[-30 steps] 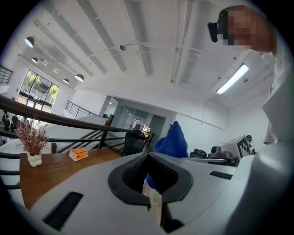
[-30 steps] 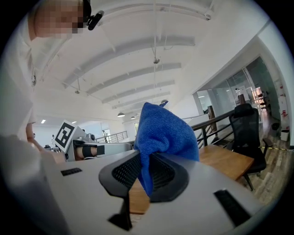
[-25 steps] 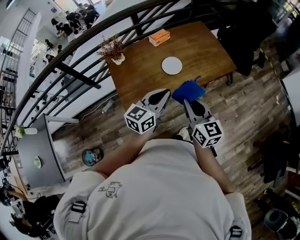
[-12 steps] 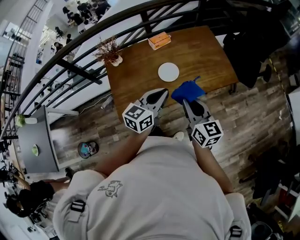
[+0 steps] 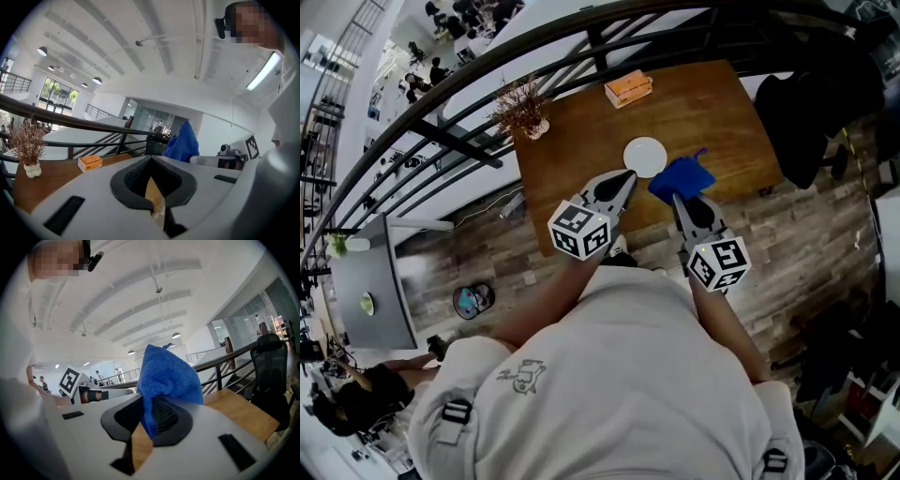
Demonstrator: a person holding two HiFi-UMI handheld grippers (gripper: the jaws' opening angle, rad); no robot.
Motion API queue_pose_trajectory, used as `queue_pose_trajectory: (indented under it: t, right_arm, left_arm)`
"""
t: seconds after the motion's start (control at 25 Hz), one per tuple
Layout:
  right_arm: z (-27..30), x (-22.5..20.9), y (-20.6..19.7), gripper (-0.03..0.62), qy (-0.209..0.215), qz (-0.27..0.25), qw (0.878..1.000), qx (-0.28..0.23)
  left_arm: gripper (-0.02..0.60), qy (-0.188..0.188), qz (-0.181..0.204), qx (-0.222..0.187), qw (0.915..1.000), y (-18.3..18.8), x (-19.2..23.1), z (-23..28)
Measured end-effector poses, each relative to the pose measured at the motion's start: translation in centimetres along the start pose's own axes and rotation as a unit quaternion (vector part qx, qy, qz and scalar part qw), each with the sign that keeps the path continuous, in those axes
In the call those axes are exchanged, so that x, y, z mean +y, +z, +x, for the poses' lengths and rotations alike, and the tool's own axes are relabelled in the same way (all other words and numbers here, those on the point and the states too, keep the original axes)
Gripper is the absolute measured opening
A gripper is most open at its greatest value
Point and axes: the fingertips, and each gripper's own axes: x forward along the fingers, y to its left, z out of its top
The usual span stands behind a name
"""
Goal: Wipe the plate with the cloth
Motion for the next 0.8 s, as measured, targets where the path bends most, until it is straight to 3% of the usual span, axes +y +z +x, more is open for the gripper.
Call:
queue_pose_trajectory:
  t: [0.48, 0.8]
  right_arm:
    - [9.0, 0.4, -0.3, 0.051, -0.019, 0.012, 1.000, 0.019]
    - [11.8, -2.3, -0.9, 0.051, -0.026, 0.034, 0.998, 0.040]
  left_arm:
    - [0.006, -0.010, -0.028, 0.019, 0.9994, 1.0, 8.5, 1.6]
    - [0.006, -0.010, -0.050, 0.036, 0.9980, -0.4, 11.8, 3.8]
